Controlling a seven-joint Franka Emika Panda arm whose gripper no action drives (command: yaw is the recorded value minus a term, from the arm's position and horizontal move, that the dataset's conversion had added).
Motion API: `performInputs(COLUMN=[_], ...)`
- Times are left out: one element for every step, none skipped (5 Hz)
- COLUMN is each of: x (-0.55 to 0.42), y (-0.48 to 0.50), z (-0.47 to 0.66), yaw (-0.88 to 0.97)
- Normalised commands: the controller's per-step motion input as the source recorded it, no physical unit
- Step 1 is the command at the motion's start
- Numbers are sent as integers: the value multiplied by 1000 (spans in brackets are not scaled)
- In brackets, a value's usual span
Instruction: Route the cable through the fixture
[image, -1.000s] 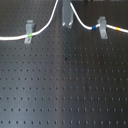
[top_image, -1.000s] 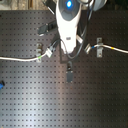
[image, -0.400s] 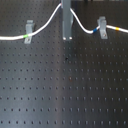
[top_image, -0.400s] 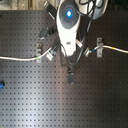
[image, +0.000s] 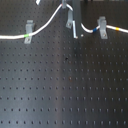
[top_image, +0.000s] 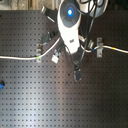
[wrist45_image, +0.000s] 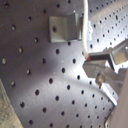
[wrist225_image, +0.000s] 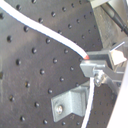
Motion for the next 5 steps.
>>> performInputs(x=[-125, -268, -293, -220, -115], y=[-60, -122, 111, 169, 189], z=[197, 306, 629, 688, 618], yaw=[-428, -100, 17, 71, 60])
